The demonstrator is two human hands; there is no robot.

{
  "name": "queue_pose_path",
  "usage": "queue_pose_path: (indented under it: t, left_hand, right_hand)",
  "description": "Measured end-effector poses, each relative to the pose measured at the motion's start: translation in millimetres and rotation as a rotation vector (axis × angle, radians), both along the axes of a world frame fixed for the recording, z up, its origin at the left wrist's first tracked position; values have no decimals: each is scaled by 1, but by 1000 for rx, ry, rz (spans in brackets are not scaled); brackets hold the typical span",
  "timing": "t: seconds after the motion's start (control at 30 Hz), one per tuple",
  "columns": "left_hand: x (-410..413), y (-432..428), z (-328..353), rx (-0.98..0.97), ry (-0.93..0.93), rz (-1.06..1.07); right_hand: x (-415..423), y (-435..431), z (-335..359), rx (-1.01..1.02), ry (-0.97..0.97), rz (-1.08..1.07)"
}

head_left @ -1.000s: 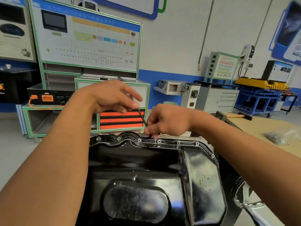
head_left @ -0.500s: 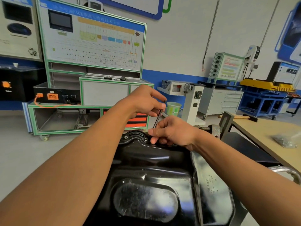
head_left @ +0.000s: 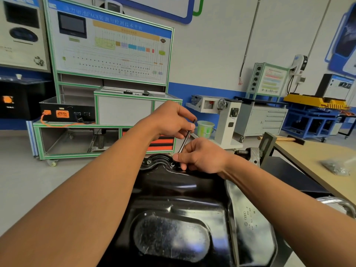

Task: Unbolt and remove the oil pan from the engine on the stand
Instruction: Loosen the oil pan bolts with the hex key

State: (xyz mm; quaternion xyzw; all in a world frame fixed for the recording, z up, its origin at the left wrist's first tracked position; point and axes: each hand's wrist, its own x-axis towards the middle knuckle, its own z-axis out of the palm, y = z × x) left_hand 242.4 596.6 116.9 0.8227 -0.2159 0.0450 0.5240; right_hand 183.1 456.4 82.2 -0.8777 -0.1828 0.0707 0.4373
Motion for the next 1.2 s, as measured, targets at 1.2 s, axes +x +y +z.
queue_pose_path:
  t: [1.2]
  left_hand:
    - [-13,44,-15,-276,48,210]
  right_hand:
    - [7,10,-4,-238,-237,59]
